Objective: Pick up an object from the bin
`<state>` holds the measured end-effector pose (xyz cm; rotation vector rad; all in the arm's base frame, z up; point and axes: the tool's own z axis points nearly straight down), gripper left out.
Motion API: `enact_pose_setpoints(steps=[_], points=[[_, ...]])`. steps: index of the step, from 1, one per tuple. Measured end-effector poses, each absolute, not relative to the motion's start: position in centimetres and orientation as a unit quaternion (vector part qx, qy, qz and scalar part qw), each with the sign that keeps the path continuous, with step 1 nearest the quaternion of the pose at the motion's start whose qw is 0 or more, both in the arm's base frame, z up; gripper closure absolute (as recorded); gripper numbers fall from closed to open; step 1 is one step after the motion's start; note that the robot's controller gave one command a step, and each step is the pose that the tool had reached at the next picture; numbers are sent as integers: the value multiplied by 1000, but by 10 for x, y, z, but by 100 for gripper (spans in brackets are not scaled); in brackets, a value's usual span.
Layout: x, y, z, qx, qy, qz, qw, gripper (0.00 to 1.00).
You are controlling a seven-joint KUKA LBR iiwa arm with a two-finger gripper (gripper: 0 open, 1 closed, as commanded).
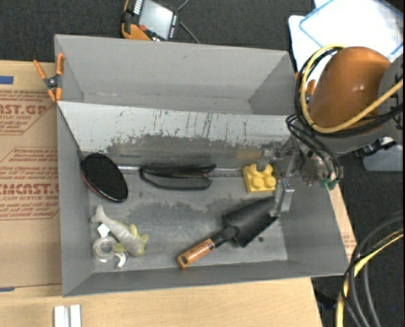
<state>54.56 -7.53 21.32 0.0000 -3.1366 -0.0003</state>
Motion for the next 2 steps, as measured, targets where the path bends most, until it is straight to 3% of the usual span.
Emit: enact_pose_setpoints(steps=[1, 2], points=[[547, -75, 217, 0, -1000, 0, -1, 0], [521, -86, 109, 91, -996, 1, -2, 0]])
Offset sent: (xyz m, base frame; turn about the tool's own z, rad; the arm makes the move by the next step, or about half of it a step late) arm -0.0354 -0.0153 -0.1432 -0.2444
